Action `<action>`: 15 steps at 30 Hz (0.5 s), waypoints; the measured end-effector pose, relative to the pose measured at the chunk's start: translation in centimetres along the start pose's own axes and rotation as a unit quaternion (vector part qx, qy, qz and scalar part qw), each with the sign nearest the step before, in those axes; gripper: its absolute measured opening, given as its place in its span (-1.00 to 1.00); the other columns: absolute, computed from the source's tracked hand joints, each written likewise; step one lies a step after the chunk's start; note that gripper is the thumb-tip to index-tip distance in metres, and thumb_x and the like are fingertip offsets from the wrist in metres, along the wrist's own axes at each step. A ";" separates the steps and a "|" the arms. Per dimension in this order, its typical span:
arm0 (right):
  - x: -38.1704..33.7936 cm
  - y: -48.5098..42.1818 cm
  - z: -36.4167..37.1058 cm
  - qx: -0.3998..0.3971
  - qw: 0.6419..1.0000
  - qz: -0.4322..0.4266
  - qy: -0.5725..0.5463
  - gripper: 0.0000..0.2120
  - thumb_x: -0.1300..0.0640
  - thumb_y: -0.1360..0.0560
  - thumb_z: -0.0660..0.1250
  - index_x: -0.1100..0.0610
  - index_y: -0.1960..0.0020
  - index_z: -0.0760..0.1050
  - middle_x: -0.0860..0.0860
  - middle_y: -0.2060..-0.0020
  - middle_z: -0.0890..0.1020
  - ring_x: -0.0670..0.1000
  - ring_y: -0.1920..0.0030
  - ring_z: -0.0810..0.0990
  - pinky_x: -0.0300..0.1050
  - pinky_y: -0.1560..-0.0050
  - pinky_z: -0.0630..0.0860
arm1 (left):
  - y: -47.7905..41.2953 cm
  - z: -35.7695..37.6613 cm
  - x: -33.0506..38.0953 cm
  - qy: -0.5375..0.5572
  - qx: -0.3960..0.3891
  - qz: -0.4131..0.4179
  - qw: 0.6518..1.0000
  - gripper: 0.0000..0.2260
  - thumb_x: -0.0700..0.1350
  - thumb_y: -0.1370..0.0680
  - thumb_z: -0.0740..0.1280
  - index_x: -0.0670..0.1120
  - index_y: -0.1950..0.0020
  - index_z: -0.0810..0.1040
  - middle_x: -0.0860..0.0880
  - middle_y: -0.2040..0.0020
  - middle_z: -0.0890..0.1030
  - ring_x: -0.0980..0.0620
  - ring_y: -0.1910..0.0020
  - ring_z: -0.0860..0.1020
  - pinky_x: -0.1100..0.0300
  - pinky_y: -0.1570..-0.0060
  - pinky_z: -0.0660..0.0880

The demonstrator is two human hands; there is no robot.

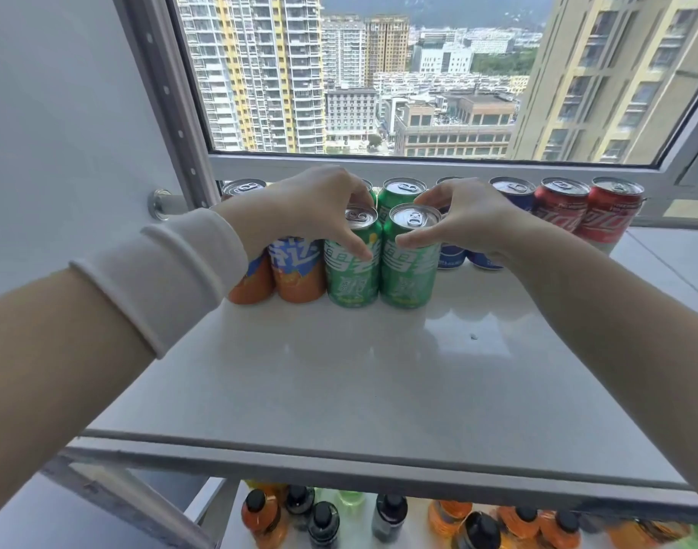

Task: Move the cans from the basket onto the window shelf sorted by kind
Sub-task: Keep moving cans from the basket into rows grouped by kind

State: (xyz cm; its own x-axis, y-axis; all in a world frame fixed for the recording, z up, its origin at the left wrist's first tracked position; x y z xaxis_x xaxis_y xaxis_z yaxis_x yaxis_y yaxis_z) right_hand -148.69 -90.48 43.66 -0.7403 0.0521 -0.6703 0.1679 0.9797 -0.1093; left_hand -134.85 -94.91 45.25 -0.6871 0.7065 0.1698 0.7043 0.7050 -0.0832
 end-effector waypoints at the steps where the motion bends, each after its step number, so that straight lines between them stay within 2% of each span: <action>1: 0.0 -0.1 0.0 0.002 1.000 0.000 -0.002 -0.34 0.02 -0.22 0.58 0.16 -0.25 0.47 0.02 -0.14 0.55 -0.03 -0.05 0.48 -0.21 0.01 0.38 | -0.1 0.0 -0.1 0.002 -0.002 -0.003 1.000 -0.38 0.10 -0.30 0.51 -0.05 -0.31 0.46 0.05 -0.21 0.54 0.13 -0.10 0.44 0.29 -0.03 0.30; 4: 0.2 -0.4 0.1 0.010 1.000 0.004 -0.016 -0.31 0.02 -0.22 0.58 0.19 -0.28 0.46 0.04 -0.17 0.55 -0.04 -0.05 0.48 -0.22 0.01 0.39 | -0.2 0.0 -0.3 0.007 -0.008 -0.009 1.000 -0.39 0.11 -0.30 0.51 -0.03 -0.29 0.46 0.05 -0.22 0.53 0.08 -0.18 0.45 0.26 -0.06 0.32; 8: 0.6 -0.7 0.1 0.029 0.999 0.006 -0.023 -0.30 0.01 -0.22 0.58 0.19 -0.28 0.46 0.04 -0.14 0.56 -0.03 -0.07 0.51 -0.18 -0.04 0.45 | -0.3 0.1 -0.4 -0.001 -0.009 -0.010 1.000 -0.40 0.13 -0.29 0.51 -0.01 -0.27 0.47 0.02 -0.22 0.52 0.05 -0.19 0.44 0.21 -0.11 0.34; 11: 0.7 -0.9 0.1 0.033 0.999 0.008 -0.021 -0.31 -0.01 -0.23 0.57 0.18 -0.28 0.46 0.04 -0.15 0.56 0.00 -0.10 0.52 -0.13 -0.10 0.49 | -0.3 0.0 -0.2 -0.020 -0.001 0.000 1.000 -0.39 0.13 -0.30 0.50 -0.03 -0.29 0.47 0.01 -0.18 0.46 0.09 -0.11 0.35 0.23 -0.06 0.27; 15: 0.8 -1.1 0.1 0.032 0.999 0.008 -0.026 -0.33 0.00 -0.24 0.56 0.18 -0.28 0.46 0.05 -0.16 0.55 0.00 -0.10 0.51 -0.17 -0.03 0.46 | -0.4 0.0 0.0 -0.017 -0.006 0.006 1.000 -0.39 0.10 -0.32 0.50 -0.05 -0.31 0.44 0.02 -0.20 0.47 0.17 -0.03 0.31 0.29 -0.03 0.24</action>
State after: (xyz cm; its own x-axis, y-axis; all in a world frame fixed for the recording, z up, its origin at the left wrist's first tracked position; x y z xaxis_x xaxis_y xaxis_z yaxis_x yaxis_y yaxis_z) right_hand -149.44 -91.51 43.15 -0.7030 0.0561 -0.7090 0.2216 0.9645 -0.1434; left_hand -135.11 -95.17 45.23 -0.6838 0.7171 0.1347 0.7148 0.6954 -0.0737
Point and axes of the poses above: each hand's wrist, its own y-axis away from the middle knuckle, its own z-axis out of the palm, x = y × z, the point moved 7 cm from there along -y, towards the middle knuckle
